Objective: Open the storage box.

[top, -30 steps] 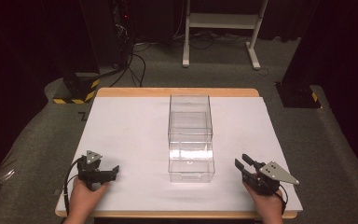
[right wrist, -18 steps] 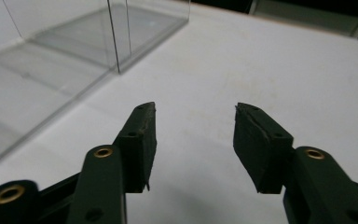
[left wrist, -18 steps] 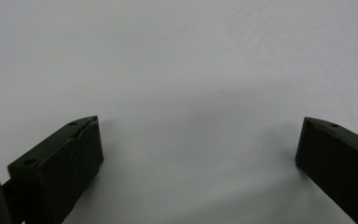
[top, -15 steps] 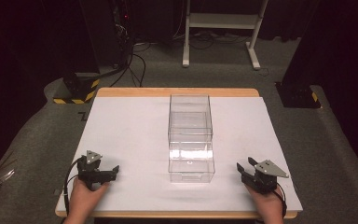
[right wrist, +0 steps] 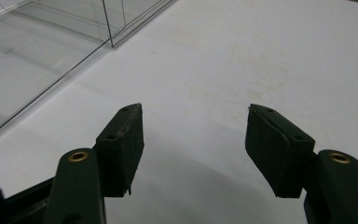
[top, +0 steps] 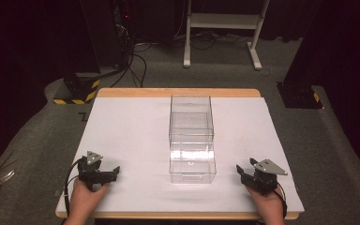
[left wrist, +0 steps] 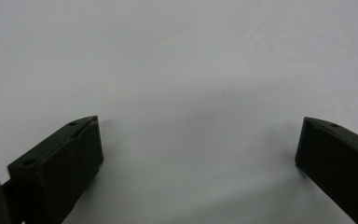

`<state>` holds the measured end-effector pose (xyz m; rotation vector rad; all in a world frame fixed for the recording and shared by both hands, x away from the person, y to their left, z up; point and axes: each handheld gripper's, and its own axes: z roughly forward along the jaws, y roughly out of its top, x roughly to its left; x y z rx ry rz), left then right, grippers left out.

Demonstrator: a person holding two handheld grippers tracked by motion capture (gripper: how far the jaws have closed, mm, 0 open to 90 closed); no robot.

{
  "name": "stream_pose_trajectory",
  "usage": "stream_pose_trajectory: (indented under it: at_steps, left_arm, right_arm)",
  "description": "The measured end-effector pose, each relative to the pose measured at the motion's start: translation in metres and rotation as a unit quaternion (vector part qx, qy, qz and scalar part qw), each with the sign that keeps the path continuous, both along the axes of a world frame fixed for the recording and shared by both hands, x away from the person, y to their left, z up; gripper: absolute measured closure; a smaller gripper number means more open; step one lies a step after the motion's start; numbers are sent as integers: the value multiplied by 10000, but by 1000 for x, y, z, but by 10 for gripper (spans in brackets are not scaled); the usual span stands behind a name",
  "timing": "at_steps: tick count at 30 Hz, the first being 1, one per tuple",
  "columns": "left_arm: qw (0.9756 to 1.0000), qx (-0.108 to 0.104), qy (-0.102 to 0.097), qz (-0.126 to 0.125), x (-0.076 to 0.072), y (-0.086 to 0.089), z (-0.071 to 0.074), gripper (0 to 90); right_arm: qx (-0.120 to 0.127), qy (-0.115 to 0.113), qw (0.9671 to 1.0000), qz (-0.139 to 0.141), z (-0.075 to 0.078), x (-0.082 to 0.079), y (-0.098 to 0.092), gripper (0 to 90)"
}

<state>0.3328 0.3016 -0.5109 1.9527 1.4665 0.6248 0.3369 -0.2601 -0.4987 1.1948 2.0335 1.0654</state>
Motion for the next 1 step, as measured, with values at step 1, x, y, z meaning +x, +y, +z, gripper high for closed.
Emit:
stream_pose_trajectory:
  at_steps: [1]
  left_arm:
    - [10000,1,-2,-3,0,0,0,8]
  right_arm:
    - [11,0,10000,1,0,0,0,368]
